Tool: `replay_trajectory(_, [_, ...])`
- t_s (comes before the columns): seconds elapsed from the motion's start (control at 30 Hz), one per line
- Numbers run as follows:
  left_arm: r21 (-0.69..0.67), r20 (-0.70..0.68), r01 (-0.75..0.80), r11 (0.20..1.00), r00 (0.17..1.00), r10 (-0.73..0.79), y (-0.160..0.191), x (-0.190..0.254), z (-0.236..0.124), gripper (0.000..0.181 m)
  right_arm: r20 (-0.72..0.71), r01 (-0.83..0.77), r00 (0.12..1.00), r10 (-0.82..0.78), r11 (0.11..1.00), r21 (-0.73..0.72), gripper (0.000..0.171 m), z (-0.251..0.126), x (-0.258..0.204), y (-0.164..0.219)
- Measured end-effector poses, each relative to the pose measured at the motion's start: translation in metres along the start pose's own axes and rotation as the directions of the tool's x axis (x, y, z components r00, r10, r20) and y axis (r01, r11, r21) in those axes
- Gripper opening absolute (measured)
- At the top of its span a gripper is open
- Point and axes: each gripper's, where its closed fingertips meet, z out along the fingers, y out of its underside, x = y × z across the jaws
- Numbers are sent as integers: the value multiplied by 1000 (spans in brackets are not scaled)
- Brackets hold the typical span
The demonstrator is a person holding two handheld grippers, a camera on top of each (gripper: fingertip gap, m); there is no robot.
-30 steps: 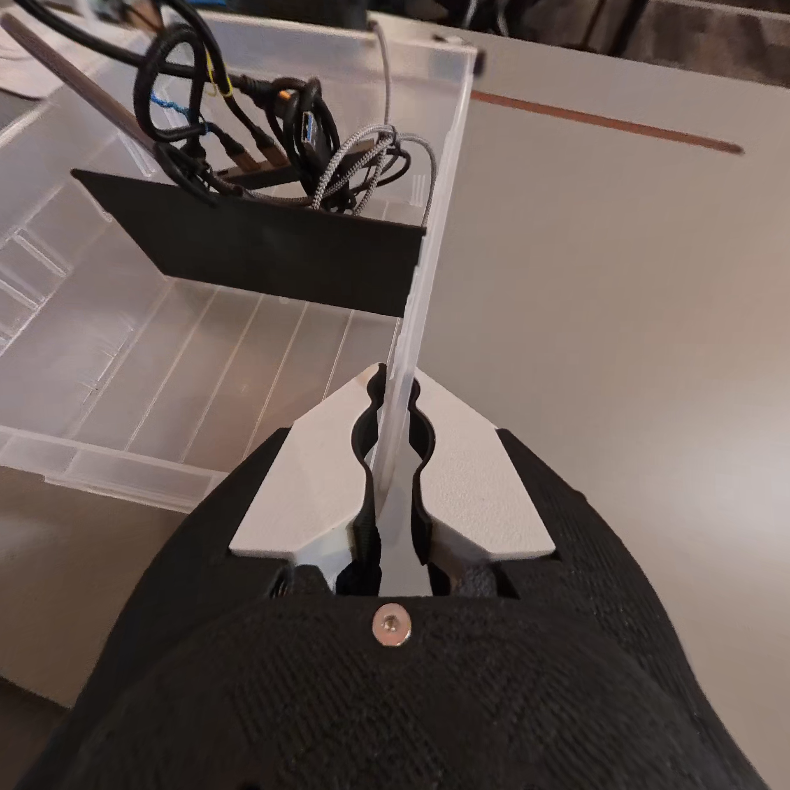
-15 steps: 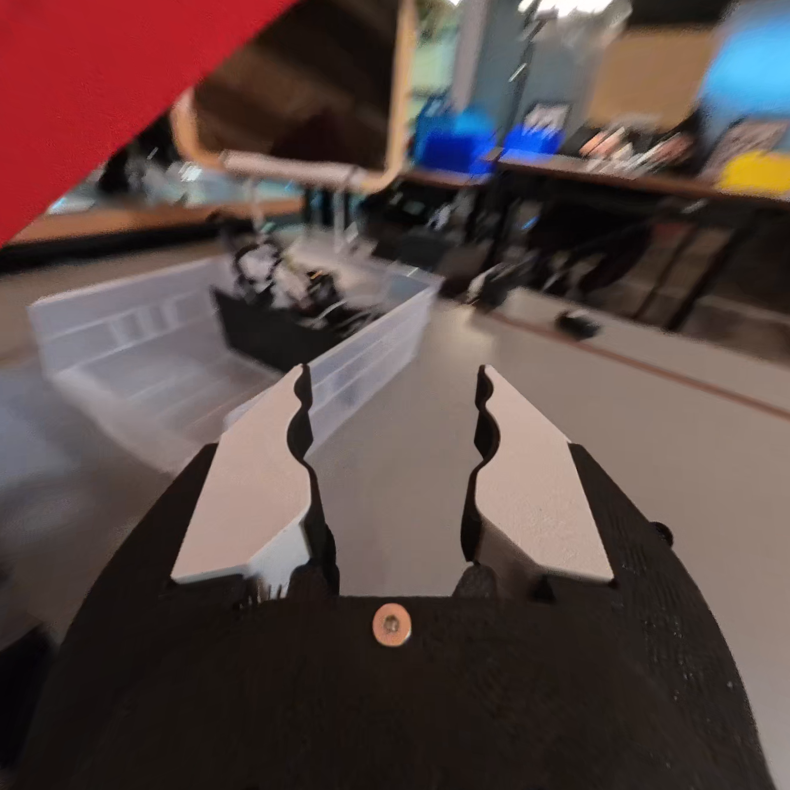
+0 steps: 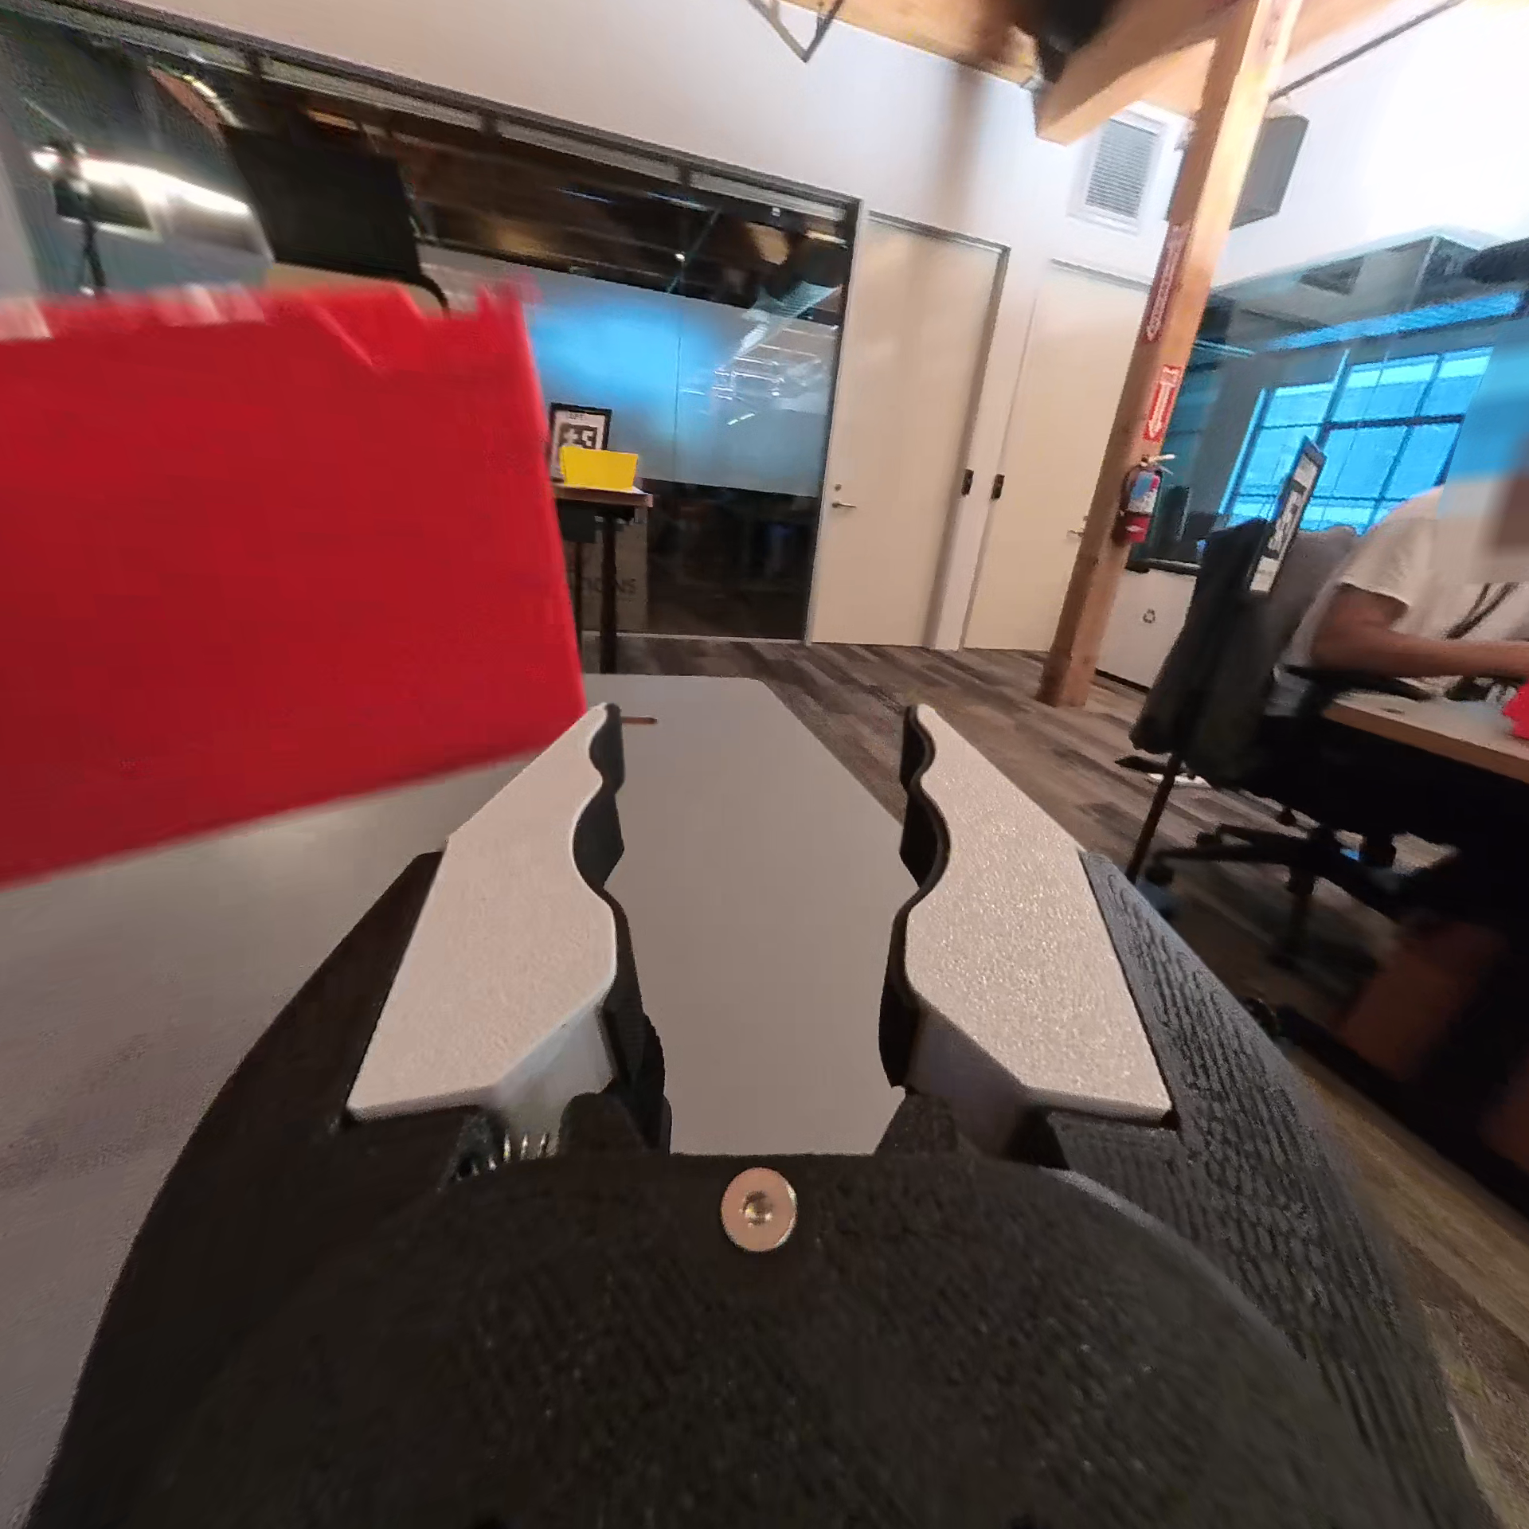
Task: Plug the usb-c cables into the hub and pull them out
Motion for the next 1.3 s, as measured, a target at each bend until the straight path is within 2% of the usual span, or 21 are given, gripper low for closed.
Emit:
replay_trajectory(0.13, [-78,-106,5,997,994,-14,10,19,60,7,-14,-27,1000,27,999,-21,67,3,11,10])
replay_trajectory(0.23, [-147,-130,8,989,991,-27,22,28,88,8,5,-39,999,39,999,-34,67,6,7,15])
replay_trajectory(0.33, [-194,-154,40,980,986,-70,36,36,105,7,21,-33,999,34,999,-43,66,7,3,19])
replay_trajectory(0.43, [-211,-108,34,977,993,-58,35,33,109,9,40,-40,998,43,997,-65,66,9,-3,24])
replay_trajectory(0.53, [-161,-67,115,980,990,-127,27,26,110,14,52,-41,998,45,997,-72,66,10,-8,25])
replay_trajectory(0.63, [-94,3,215,972,976,-216,18,13,102,50,67,-30,997,34,997,-68,67,9,-16,21])
replay_trajectory(0.77, [-26,99,266,964,960,-262,13,-10,70,98,124,-76,989,85,994,-78,83,8,-40,18])
replay_trajectory(0.9, [21,156,308,951,939,-307,19,-29,26,109,155,-71,984,88,991,-111,118,7,-79,15])
replay_trajectory(1.03, [100,275,327,940,899,-341,37,-54,-45,115,185,-29,980,67,980,-196,143,1,-132,18])
replay_trajectory(1.1, [148,393,341,928,841,-372,58,-76,-92,113,174,-26,982,68,972,-234,143,-3,-153,22])
replay_trajectory(1.13, [163,449,365,917,800,-398,74,-87,-115,108,135,-44,988,79,968,-246,135,-5,-158,24])
replay_trajectory(1.17, [164,497,401,901,756,-427,94,-97,-136,103,101,-71,990,98,968,-239,134,-7,-162,25])
replay_trajectory(1.23, [147,588,491,859,654,-475,143,-111,-173,92,121,-81,986,115,963,-257,131,-10,-183,32])
replay_trajectory(1.3, [130,655,579,805,559,-508,194,-117,-202,93,159,-38,983,95,945,-326,133,-15,-206,46])
